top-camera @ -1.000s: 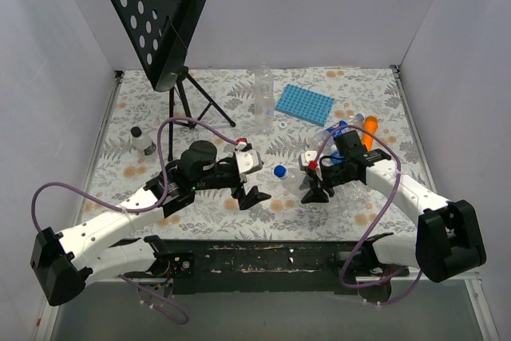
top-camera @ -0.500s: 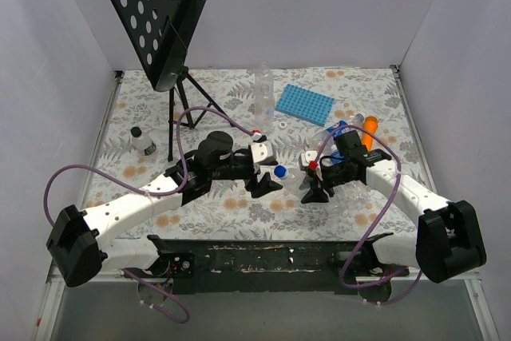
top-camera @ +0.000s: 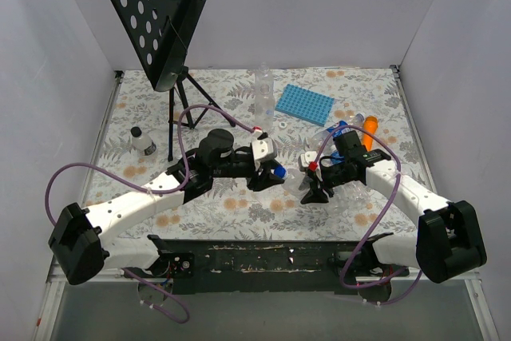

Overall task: Unscrew the bottle caps
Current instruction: Unscrew the bottle cap from the plastic bottle.

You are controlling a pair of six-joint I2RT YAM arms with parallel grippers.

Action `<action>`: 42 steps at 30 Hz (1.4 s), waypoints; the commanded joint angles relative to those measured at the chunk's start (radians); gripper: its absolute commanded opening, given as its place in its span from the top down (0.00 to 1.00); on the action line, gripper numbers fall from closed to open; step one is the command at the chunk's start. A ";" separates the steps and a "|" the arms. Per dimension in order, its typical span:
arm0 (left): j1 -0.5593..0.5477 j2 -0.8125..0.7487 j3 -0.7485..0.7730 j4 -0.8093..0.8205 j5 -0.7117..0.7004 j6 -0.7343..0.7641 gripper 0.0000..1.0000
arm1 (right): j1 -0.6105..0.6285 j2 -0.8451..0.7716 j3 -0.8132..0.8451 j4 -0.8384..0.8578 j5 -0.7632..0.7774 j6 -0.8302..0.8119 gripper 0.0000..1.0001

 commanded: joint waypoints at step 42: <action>-0.009 -0.071 0.212 -0.332 -0.307 -0.747 0.02 | 0.011 0.016 0.023 -0.012 -0.002 -0.012 0.94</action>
